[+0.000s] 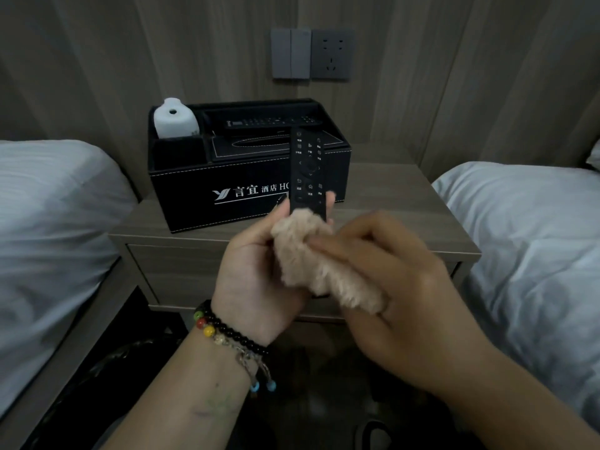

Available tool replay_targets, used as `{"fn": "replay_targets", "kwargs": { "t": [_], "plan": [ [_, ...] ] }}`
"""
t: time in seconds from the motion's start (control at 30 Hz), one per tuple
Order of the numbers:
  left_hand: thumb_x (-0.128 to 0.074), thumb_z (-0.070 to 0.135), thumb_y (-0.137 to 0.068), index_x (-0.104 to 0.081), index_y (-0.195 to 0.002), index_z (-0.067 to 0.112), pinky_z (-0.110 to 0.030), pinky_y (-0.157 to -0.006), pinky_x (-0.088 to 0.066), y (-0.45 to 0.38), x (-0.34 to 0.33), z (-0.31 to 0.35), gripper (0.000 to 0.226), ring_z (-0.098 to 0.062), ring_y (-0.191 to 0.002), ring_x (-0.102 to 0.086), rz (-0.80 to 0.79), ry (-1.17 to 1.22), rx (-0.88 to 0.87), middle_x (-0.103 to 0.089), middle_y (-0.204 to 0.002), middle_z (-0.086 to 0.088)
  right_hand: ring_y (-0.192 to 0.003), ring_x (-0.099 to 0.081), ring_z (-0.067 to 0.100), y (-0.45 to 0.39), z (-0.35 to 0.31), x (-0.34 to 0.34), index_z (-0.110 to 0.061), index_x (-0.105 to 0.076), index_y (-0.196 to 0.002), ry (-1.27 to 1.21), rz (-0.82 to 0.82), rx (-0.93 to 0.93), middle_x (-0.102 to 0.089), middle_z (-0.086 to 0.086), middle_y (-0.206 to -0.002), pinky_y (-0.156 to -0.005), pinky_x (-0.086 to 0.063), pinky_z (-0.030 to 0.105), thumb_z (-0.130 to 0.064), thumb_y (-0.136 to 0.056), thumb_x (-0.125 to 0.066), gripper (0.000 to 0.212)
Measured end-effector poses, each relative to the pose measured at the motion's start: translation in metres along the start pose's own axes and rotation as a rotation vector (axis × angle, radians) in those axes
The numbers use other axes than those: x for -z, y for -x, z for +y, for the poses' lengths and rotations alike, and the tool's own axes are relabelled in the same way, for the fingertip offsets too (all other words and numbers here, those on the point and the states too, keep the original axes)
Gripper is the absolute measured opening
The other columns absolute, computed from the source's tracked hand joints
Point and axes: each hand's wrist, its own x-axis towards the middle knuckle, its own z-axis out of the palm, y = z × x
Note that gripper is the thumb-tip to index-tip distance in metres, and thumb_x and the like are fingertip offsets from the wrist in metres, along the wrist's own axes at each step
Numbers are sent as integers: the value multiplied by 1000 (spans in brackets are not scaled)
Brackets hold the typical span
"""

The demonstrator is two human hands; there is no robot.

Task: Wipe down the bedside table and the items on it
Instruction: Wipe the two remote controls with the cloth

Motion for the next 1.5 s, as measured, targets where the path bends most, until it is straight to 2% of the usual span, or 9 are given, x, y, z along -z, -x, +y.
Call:
{"fn": "replay_targets", "kwargs": {
  "t": [0.1, 0.27, 0.37, 0.63, 0.77, 1.0, 1.1, 1.33, 1.5],
  "plan": [
    [-48, 34, -89, -60, -126, 7, -44, -106, -39, -1, -2, -5, 47, -24, -120, -58, 1, -40, -45, -64, -125, -6, -90, -59, 15, -1, 8, 4, -13, -64, -122, -54, 36, -56, -56, -1, -106, -70, -50, 43, -17, -80, -56, 43],
    [-52, 29, -87, -58, -130, 14, -27, -74, -57, -3, -3, 1, 46, -13, -90, -64, 74, -25, -162, -67, -119, -3, -89, -61, 6, 9, 19, 14, -16, -68, -117, -201, -150, -53, -57, -7, -99, -75, -48, 17, -11, -75, -71, 43],
    [-48, 27, -89, -56, -132, 12, -35, -83, -56, -5, -4, -1, 45, -18, -99, -67, 68, -5, -150, -67, -119, -7, -91, -61, 3, 3, 25, 19, -15, -68, -117, -231, -4, -89, -59, -6, -99, -77, -42, 8, -15, -77, -73, 40],
    [-47, 27, -89, -52, -135, 12, -44, -96, -48, -11, 3, -16, 49, -18, -119, -57, 53, -4, -88, -58, -133, -11, -91, -63, 6, 7, 28, 21, -26, -73, -107, -584, -197, -317, -64, -11, -95, -77, -45, 14, -15, -74, -70, 35],
    [-41, 27, -96, -55, -131, 15, -40, -82, -55, -13, 7, -17, 40, -21, -105, -64, 107, -114, -68, -62, -129, -12, -73, -66, 6, 4, 43, 53, -26, -76, -80, -738, 42, -519, -70, -6, -77, -61, -49, 17, -10, -75, -65, 19],
    [-65, 4, -85, -60, -113, 15, -20, -47, -48, -75, -41, -22, 31, -7, -61, -63, 258, -853, -240, -70, -95, -4, -79, -68, 26, 6, 89, 69, -14, -74, -89, -1007, 719, -1023, -70, 10, -84, -70, -57, 39, -16, -85, -62, 13],
    [-77, 22, -65, -56, -102, 14, -28, -51, -51, -134, -55, -29, 43, -18, -60, -63, 352, -1390, -299, -65, -82, -7, -90, -70, 34, 8, 104, 70, -10, -71, -101, -1188, 759, -1142, -72, 18, -99, -77, -55, 59, -20, -84, -62, 22],
    [-58, 34, -82, -57, -106, 10, -31, -83, -38, -218, -68, -59, 33, -31, -111, -47, 417, -2033, -359, -57, -108, -12, -74, -63, 25, 8, 120, 70, -15, -68, -78, -648, 708, -1087, -66, 12, -76, -71, -56, 44, -21, -85, -59, 13],
    [-53, 43, -78, -59, -120, 8, -33, -92, -41, -254, -55, -61, 54, -33, -113, -49, 641, -2051, -231, -54, -124, -17, -57, -49, 9, 10, 120, 71, -15, -61, -68, -501, 661, -976, -52, -4, -57, -55, -42, 28, -17, -87, -56, 20]
  ]
}}
